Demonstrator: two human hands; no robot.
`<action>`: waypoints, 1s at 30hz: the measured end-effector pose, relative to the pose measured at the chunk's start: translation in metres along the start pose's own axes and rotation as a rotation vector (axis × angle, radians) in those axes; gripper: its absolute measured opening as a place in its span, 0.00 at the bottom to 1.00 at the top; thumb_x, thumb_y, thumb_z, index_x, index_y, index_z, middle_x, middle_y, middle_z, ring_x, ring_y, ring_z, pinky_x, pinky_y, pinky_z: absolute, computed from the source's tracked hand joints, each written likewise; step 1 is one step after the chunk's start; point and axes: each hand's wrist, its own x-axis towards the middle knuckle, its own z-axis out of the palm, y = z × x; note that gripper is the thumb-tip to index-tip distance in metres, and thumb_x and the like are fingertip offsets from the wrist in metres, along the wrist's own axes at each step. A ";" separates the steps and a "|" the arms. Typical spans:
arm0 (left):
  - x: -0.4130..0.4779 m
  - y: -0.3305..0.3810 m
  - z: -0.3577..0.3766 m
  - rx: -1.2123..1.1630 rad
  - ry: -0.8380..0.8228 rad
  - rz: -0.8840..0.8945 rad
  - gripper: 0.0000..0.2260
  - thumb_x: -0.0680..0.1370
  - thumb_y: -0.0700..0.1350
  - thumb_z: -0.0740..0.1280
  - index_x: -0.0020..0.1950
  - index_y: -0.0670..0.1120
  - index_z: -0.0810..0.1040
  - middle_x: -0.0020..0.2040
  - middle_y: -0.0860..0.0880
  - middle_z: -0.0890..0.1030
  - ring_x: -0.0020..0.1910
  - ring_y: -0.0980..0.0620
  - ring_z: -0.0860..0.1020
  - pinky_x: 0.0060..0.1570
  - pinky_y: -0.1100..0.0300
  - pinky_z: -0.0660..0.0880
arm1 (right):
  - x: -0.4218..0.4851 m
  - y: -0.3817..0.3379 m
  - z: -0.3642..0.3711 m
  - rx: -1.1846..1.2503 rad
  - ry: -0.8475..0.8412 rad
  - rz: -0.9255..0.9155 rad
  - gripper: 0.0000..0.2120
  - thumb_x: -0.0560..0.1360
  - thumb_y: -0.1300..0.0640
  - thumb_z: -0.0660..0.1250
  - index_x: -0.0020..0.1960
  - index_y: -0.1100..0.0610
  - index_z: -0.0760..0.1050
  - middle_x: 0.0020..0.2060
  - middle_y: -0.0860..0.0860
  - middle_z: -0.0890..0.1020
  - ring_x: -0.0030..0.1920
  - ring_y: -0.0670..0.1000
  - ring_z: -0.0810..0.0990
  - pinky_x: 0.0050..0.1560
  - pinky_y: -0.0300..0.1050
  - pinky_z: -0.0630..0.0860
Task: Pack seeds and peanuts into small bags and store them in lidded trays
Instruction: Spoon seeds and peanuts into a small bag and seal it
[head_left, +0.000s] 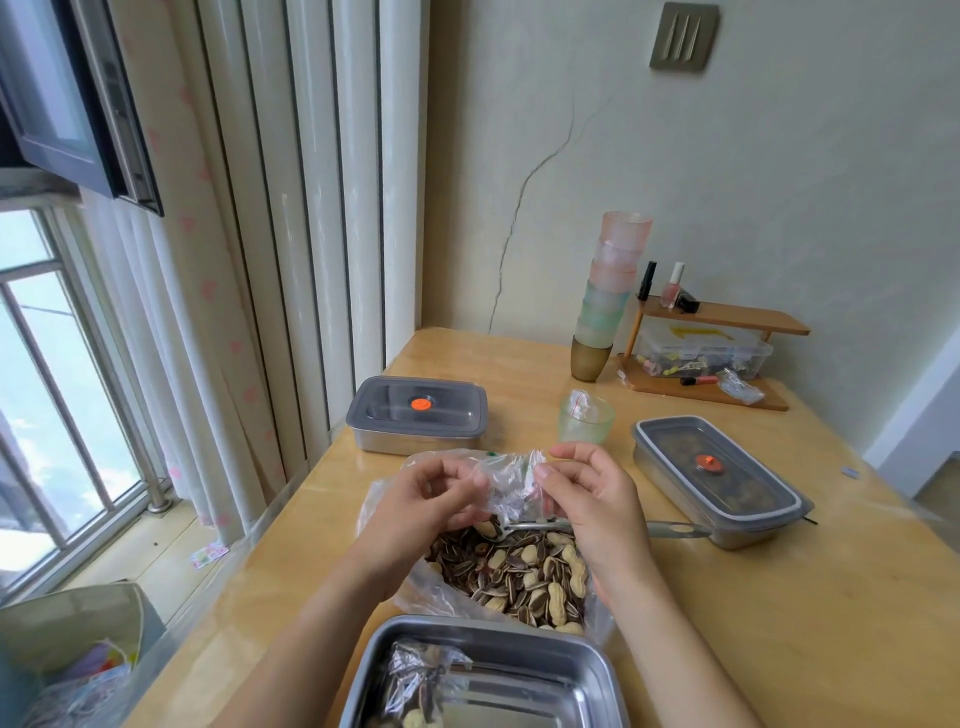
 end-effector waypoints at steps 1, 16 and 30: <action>0.000 -0.001 0.000 -0.002 0.007 0.008 0.13 0.77 0.41 0.74 0.53 0.33 0.78 0.42 0.38 0.83 0.41 0.48 0.84 0.46 0.61 0.81 | 0.000 0.000 0.000 -0.002 0.000 -0.010 0.10 0.77 0.66 0.73 0.56 0.59 0.78 0.38 0.52 0.86 0.36 0.47 0.80 0.41 0.41 0.79; -0.001 0.001 0.002 0.000 -0.021 0.008 0.15 0.79 0.43 0.73 0.62 0.38 0.78 0.54 0.37 0.84 0.52 0.43 0.86 0.57 0.52 0.82 | 0.001 0.003 0.002 0.002 0.013 -0.027 0.09 0.77 0.65 0.73 0.56 0.59 0.78 0.40 0.51 0.85 0.38 0.44 0.82 0.40 0.37 0.79; 0.001 0.000 -0.004 -0.025 0.032 0.066 0.15 0.76 0.36 0.72 0.62 0.38 0.79 0.49 0.35 0.86 0.43 0.46 0.85 0.47 0.58 0.84 | 0.003 -0.002 -0.011 -0.103 -0.060 0.040 0.02 0.77 0.59 0.75 0.48 0.58 0.85 0.35 0.51 0.85 0.36 0.47 0.80 0.41 0.41 0.78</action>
